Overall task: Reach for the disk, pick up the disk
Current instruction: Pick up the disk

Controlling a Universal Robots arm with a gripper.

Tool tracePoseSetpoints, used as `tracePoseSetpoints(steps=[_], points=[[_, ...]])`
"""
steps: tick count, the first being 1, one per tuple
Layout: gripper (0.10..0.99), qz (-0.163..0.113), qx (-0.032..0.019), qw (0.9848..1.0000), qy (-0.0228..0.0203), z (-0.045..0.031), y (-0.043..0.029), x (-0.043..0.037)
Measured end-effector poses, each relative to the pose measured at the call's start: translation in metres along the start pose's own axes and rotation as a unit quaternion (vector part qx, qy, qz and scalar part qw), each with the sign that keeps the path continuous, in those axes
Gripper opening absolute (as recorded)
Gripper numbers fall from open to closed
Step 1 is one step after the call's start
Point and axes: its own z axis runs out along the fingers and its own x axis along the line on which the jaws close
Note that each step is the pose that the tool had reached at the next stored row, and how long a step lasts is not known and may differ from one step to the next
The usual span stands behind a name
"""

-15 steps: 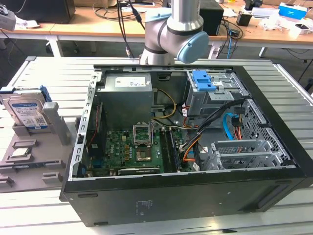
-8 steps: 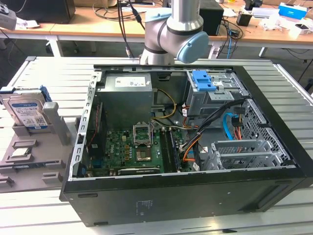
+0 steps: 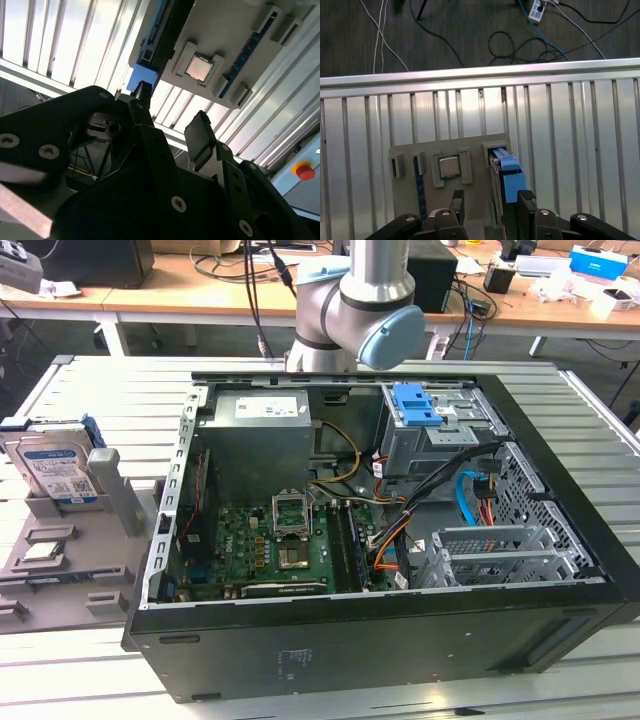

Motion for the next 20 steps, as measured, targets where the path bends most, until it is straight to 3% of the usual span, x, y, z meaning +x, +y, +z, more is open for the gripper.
tracePoseSetpoints(steps=[7, 20], points=[[0.545, 0.000, 0.0000, 1.0000, 0.0000, 0.0005, 0.0005, -0.0086], [0.545, 0.000, 0.0000, 1.0000, 0.0000, 0.0076, 0.0003, -0.0094]])
